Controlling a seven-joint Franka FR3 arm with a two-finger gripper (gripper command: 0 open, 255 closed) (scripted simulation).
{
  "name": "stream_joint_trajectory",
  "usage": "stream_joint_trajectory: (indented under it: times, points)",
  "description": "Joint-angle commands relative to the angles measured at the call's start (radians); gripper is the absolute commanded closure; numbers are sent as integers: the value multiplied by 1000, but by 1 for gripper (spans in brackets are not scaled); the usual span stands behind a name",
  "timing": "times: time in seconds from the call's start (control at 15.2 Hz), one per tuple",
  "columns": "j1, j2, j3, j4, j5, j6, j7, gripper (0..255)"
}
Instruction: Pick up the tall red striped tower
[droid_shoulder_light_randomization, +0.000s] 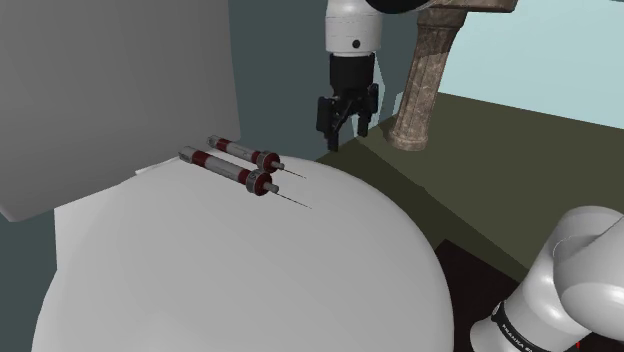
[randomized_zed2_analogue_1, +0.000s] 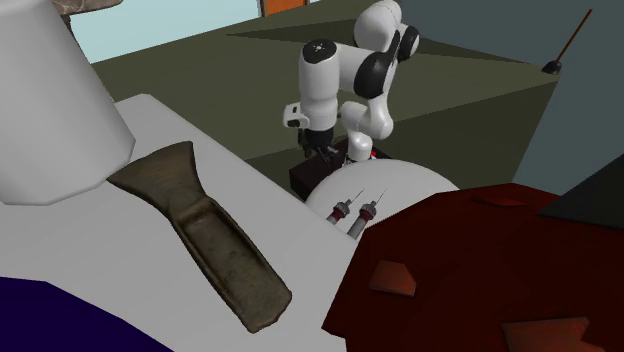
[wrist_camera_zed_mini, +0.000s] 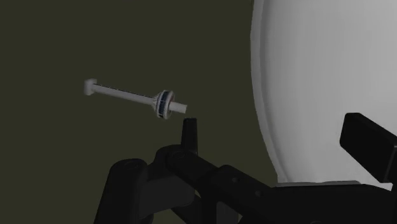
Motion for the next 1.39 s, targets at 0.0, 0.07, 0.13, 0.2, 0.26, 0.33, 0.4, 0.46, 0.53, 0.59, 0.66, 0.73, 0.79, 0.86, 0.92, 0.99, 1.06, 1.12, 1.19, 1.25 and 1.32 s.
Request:
stream_joint_trajectory:
  times: [0.0,0.07,0.13,0.2,0.26,0.33,0.4,0.46,0.53,0.59,0.66,0.73,0.79,0.86,0.92,0.99,1.06,1.12,1.19,1.25,1.32]
  points:
    - [16,62,29,66,1,-1,22,0]
    - [23,92,42,98,-1,-3,32,0]
    - [31,122,54,132,-3,-6,41,0]
    - [39,153,67,166,-7,-10,51,0]
    - [48,185,79,202,-12,-14,61,0]
    - [57,217,91,240,-17,-19,71,0]
    - [67,250,103,279,-24,-25,82,0]
    - [77,283,115,319,-32,-32,92,0]
    - [88,318,127,361,-40,-41,103,0]
    - [100,353,138,405,-50,-50,114,0]
    - [113,390,149,451,-61,-61,124,0]
    - [128,427,159,500,-73,-73,135,0]
    - [144,467,168,551,-87,-87,145,0]
    - [162,507,177,606,-101,-102,155,0]
    - [182,550,185,664,-116,-120,165,0]
    - [204,594,193,727,-133,-140,174,0]
    - [212,607,193,745,-138,-146,176,0]
    - [209,600,192,722,-135,-129,175,0]
    - [206,593,192,698,-132,-112,174,0]
    - [203,587,191,677,-130,-96,173,0]
    - [200,582,191,656,-127,-80,172,0]
